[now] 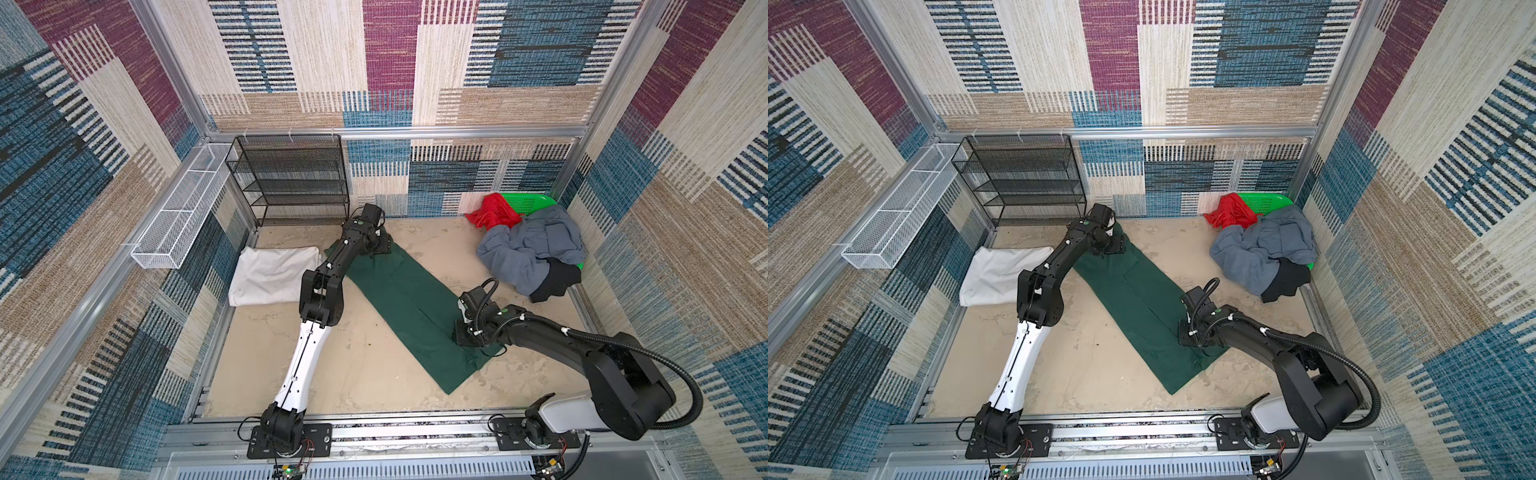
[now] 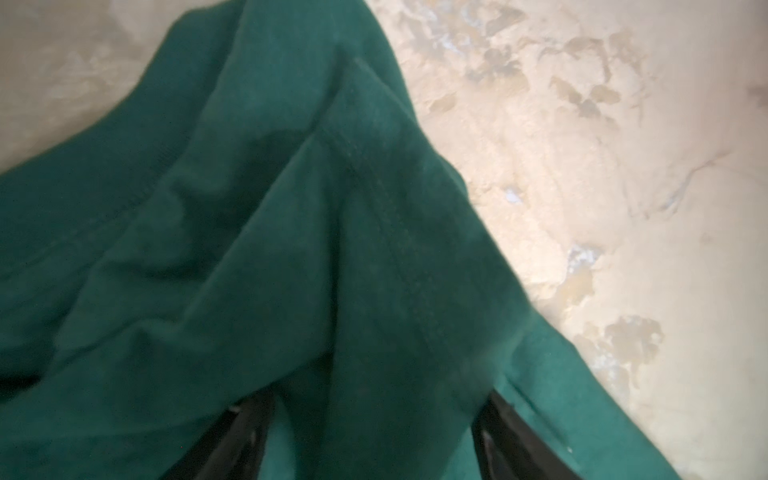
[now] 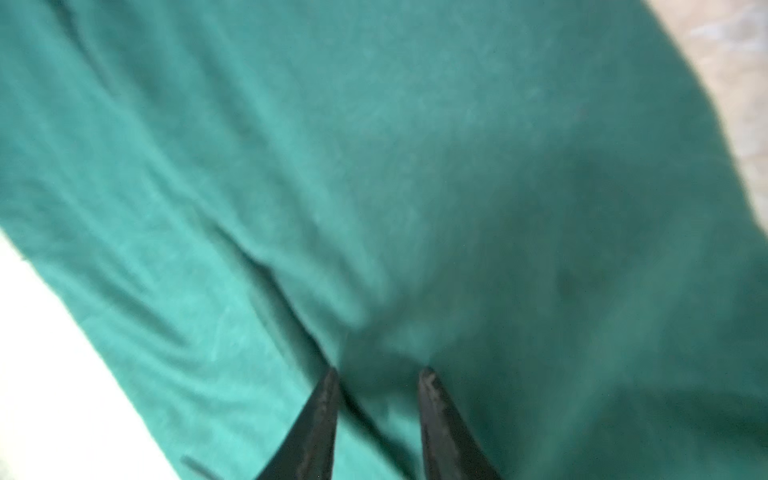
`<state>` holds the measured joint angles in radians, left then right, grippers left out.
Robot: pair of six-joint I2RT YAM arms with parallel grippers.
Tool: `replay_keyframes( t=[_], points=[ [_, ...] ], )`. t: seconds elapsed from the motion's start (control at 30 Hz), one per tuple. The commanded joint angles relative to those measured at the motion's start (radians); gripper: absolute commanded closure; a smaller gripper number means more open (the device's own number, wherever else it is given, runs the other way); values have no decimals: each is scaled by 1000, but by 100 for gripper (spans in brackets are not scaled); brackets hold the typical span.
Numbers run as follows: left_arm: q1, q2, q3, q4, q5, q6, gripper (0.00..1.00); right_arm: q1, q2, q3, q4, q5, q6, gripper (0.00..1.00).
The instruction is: Fold and stack the t-shirts
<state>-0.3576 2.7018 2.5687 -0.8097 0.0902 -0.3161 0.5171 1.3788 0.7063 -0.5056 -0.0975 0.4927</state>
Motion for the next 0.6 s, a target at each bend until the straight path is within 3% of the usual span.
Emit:
replay_keyframes(
  t=[0.0, 0.2, 0.3, 0.43, 0.53, 0.57],
  points=[
    [-26, 16, 1, -14, 62, -35, 26, 1, -48, 22, -23, 9, 20, 56],
    [-69, 21, 1, 18, 90, -69, 26, -2, -110, 56, 4, 53, 51, 17],
    [-95, 24, -2, 71, 135, -75, 26, -5, -101, 67, 18, 69, 58, 5],
    [-107, 44, 49, 104, 267, -69, 17, -38, -58, 72, 62, 37, 39, 0],
    [-103, 12, 58, 62, 242, -51, 11, -109, -23, 73, 123, -21, 23, 1],
    [-102, -13, 45, 51, 212, -41, 5, -124, -10, 81, 146, -31, 11, 1]
  ],
)
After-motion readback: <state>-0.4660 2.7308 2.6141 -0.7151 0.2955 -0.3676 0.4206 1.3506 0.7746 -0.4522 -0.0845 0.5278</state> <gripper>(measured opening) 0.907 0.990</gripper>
